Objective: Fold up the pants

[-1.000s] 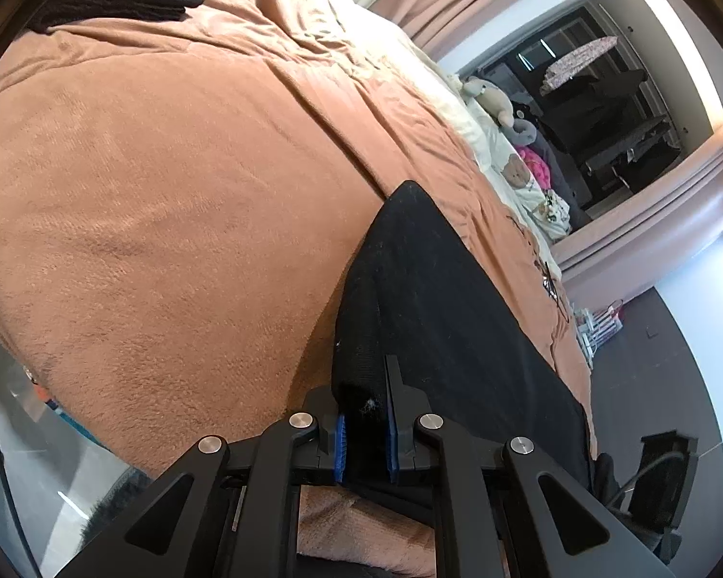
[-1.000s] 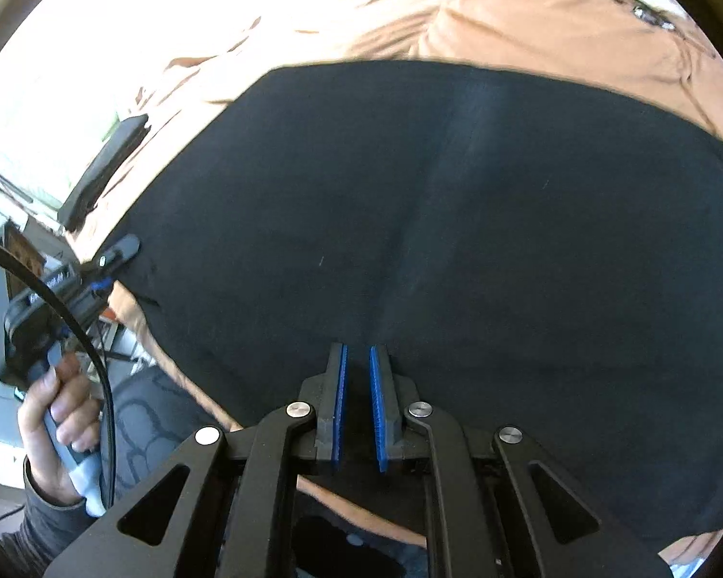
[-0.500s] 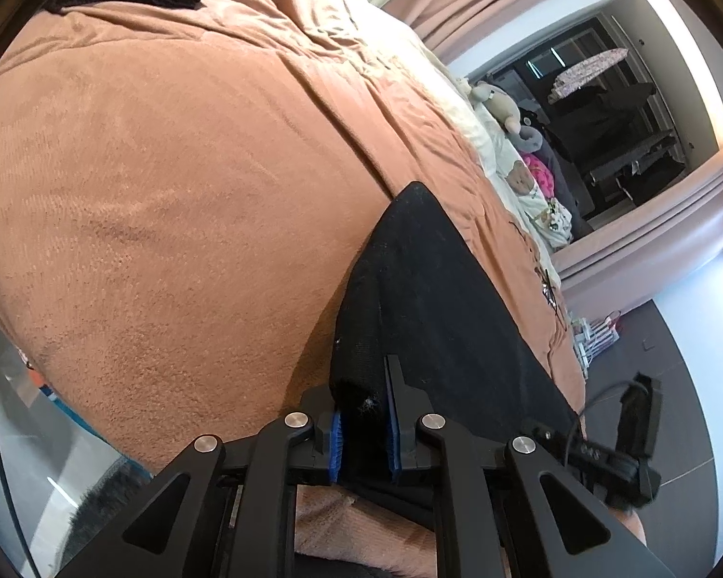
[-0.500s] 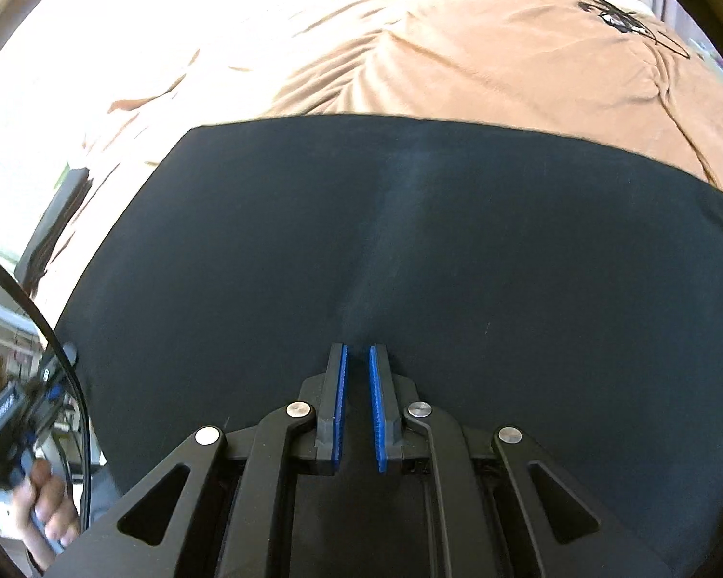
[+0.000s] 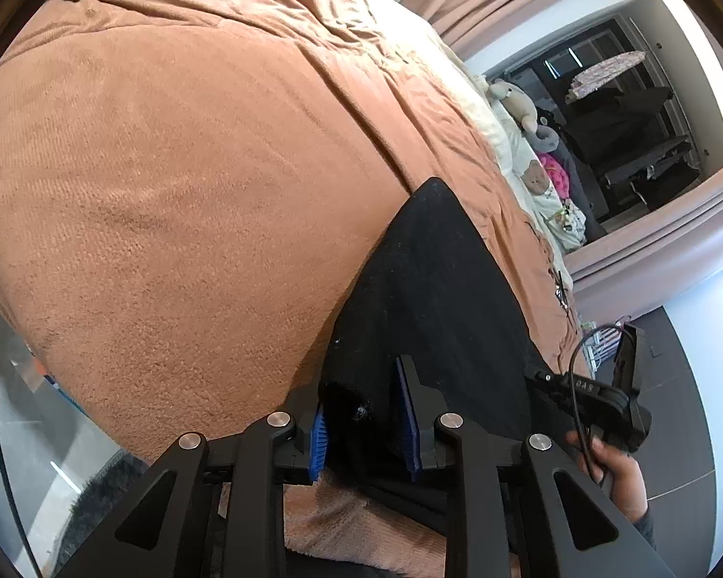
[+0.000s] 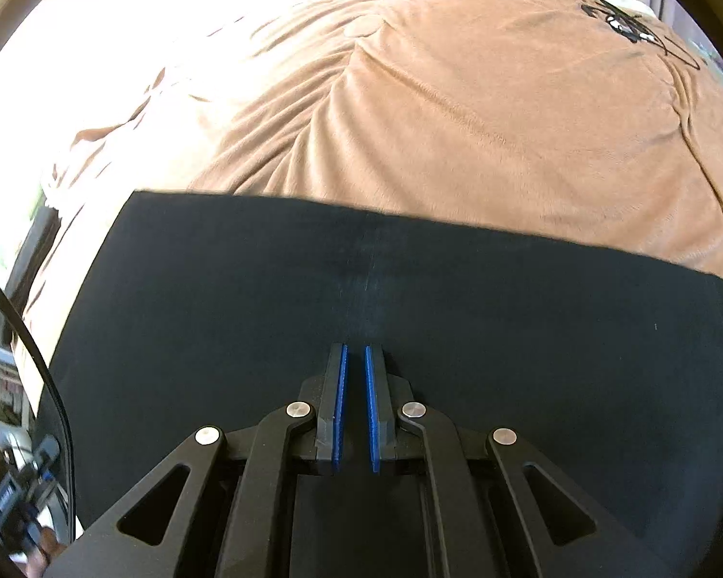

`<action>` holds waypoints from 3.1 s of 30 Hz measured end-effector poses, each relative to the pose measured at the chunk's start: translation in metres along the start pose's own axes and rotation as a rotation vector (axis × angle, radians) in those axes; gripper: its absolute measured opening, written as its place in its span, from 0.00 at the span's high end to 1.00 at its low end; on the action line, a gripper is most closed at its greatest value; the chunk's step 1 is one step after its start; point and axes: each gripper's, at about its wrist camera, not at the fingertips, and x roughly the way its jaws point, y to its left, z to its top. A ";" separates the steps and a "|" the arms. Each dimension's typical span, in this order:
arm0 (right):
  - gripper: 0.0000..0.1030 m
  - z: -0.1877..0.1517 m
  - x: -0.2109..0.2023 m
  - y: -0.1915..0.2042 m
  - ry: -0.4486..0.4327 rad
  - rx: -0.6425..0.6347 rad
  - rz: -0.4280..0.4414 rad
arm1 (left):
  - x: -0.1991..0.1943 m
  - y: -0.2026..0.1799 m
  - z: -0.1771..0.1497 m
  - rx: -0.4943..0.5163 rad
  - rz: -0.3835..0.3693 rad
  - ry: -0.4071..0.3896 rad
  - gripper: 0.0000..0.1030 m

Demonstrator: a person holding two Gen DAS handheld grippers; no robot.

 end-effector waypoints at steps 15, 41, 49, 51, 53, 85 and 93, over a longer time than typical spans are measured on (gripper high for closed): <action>0.97 -0.016 -0.024 -0.020 0.003 0.016 0.059 | 0.003 -0.002 0.003 -0.023 -0.049 0.011 0.89; 0.96 -0.130 -0.104 -0.067 -0.047 0.135 0.295 | -0.049 -0.103 0.009 0.166 -0.232 -0.083 0.91; 0.92 -0.149 -0.159 -0.124 -0.154 0.210 0.257 | -0.055 -0.156 0.005 0.261 -0.289 -0.081 0.91; 0.87 -0.156 -0.174 -0.138 -0.182 0.232 0.247 | -0.055 -0.170 0.004 0.289 -0.303 -0.076 0.91; 0.68 -0.165 -0.190 -0.155 -0.210 0.258 0.234 | -0.053 -0.186 0.001 0.316 -0.325 -0.065 0.91; 0.52 -0.267 -0.268 -0.242 -0.313 0.491 0.144 | 0.034 -0.313 -0.137 0.622 -0.451 0.343 0.74; 0.52 -0.271 -0.272 -0.245 -0.326 0.506 0.169 | 0.037 -0.294 -0.144 0.645 -0.456 0.416 0.30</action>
